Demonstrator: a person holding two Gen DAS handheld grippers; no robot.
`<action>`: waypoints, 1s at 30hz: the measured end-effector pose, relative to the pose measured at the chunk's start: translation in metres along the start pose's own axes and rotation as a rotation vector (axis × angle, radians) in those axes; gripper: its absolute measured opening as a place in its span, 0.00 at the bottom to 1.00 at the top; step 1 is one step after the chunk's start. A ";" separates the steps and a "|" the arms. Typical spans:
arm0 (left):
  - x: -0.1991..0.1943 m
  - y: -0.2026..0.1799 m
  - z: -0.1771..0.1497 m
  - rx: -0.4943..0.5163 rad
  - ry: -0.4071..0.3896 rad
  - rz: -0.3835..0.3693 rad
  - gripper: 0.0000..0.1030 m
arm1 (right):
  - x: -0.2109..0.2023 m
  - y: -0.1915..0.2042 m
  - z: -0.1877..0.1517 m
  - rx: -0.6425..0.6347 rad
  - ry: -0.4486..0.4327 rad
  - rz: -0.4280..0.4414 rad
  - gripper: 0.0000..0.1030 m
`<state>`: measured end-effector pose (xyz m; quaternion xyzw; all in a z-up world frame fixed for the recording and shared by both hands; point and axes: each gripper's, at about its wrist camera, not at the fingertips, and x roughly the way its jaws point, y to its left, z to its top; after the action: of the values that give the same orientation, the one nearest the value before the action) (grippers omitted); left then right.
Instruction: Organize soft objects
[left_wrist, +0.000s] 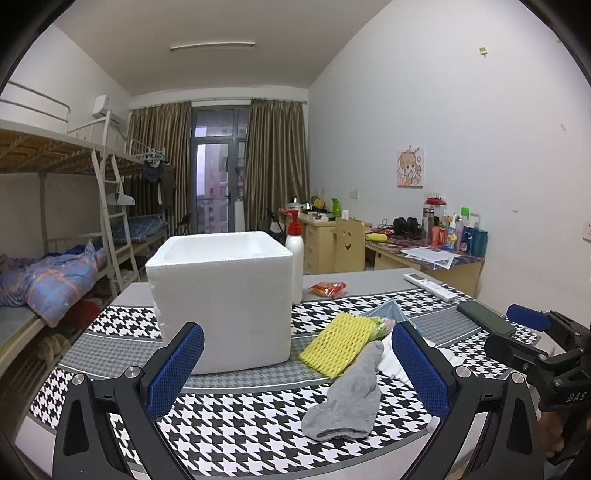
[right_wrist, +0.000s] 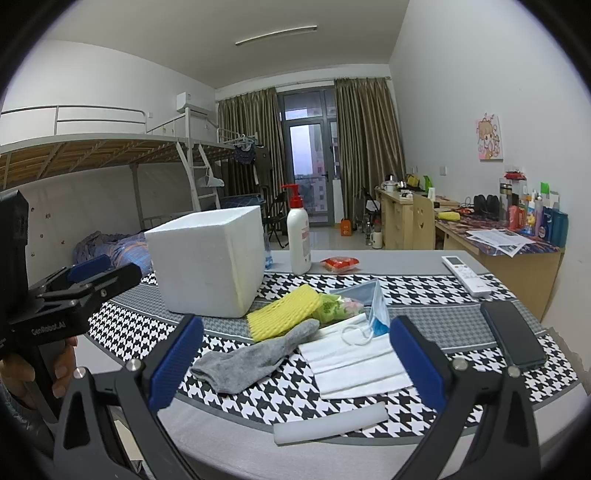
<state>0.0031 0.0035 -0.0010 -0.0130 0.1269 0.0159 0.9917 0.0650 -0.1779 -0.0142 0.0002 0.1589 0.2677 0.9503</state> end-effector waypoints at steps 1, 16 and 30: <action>-0.001 0.000 0.001 0.000 -0.001 0.001 0.99 | 0.000 0.000 0.000 0.001 -0.001 0.002 0.99; -0.001 -0.001 0.001 0.001 -0.002 0.010 0.99 | 0.000 -0.001 0.000 -0.005 0.003 -0.007 0.99; 0.010 0.000 -0.002 0.008 0.028 -0.019 0.99 | 0.012 -0.010 0.002 0.007 0.027 -0.027 0.99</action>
<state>0.0126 0.0042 -0.0057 -0.0106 0.1408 0.0058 0.9900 0.0800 -0.1799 -0.0164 -0.0022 0.1725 0.2541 0.9517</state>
